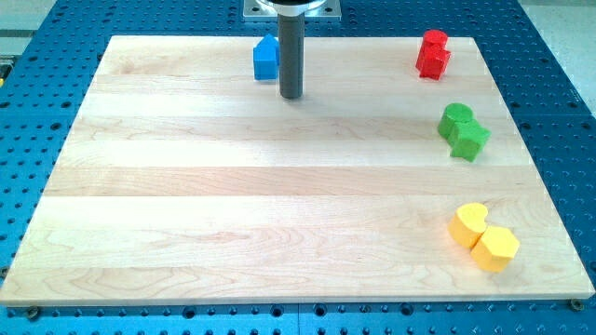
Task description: Separate the green blocks from each other
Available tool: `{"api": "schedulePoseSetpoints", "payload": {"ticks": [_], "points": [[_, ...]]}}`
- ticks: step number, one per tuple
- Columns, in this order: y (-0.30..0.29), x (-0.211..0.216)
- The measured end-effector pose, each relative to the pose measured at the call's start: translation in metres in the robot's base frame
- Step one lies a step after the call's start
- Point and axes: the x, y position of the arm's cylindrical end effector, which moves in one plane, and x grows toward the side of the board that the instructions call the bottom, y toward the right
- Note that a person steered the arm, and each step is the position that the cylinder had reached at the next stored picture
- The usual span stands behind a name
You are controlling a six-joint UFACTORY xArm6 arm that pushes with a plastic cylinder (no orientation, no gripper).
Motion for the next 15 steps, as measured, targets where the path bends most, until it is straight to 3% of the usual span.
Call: {"api": "schedulePoseSetpoints", "payload": {"ticks": [2, 5, 7, 8, 9, 12, 15], "points": [[0.001, 0.001], [0.01, 0.036], [0.096, 0.032], [0.109, 0.054], [0.142, 0.012], [0.26, -0.026], [0.283, -0.025]]}}
